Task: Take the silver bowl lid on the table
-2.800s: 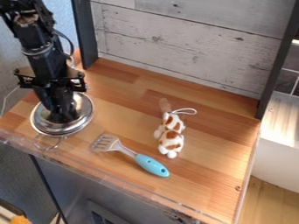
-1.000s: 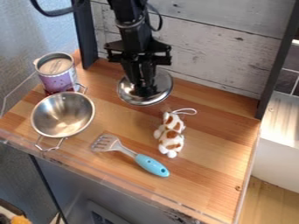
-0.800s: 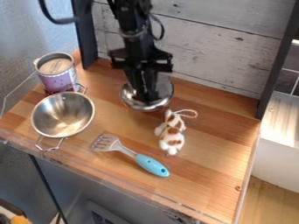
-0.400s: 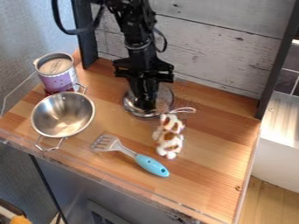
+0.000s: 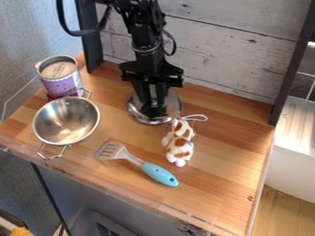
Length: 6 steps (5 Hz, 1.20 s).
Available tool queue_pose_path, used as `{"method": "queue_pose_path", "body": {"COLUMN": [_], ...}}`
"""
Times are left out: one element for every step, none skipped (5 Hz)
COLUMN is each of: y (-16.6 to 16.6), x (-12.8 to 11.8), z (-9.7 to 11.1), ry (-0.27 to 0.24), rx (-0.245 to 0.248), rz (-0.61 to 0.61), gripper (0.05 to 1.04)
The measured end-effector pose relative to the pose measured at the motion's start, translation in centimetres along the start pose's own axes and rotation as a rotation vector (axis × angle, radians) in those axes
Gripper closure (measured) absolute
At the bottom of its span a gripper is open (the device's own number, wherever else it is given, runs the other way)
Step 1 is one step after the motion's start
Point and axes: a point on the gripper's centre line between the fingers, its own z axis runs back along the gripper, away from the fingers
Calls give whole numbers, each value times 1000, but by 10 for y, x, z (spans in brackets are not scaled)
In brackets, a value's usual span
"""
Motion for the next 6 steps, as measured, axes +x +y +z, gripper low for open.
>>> {"method": "queue_pose_path", "body": {"y": [-2, -4, -5, -8, -5, -3], "x": [-3, -2, -1, -1, 6, 3], "z": [0, 6, 10, 23, 65, 90], "ry": [-4, -18, -22, -14, -94, -124], "rx": [3, -8, -16, -28, -55, -81], "rz": [-7, -6, -3, 13, 39, 40], "gripper": [167, 73, 78, 83, 83, 83]}}
